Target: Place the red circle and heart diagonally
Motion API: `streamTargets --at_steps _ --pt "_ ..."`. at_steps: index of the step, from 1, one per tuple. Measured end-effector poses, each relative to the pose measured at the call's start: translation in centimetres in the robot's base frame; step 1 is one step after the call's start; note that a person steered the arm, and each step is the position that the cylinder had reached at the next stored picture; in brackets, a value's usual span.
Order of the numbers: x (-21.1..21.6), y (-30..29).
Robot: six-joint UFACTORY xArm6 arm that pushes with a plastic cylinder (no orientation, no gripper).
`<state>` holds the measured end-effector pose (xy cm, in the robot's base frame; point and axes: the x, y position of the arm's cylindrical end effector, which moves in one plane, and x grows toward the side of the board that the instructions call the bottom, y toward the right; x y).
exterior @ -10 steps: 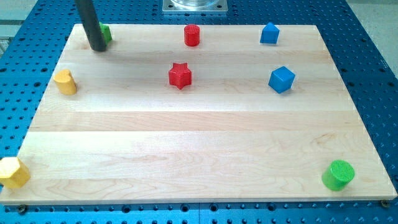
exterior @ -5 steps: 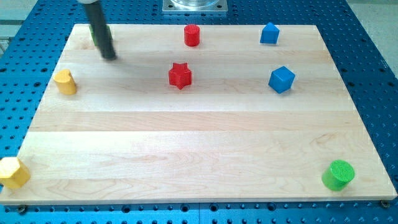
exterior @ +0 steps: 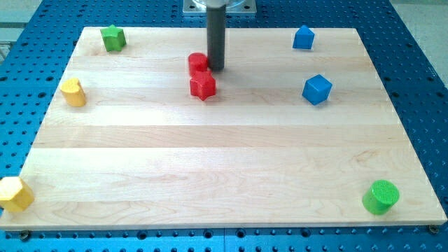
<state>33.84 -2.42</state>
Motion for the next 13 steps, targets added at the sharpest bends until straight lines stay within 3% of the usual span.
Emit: streamTargets --at_steps 1,2,3,5,6,7,8,9,10,11,12,13 --pt "-2.2 -4.0" --pt "-5.9 -2.4" --pt "-0.8 -10.3" --pt "3.3 -13.2" --pt "-1.2 -14.1" --pt "-2.5 -21.6" --pt "0.7 -27.6" --pt "5.7 -27.6" --pt "7.6 -24.4" --pt "4.0 -18.0" --pt "1.4 -19.1" --pt "-0.5 -13.9"
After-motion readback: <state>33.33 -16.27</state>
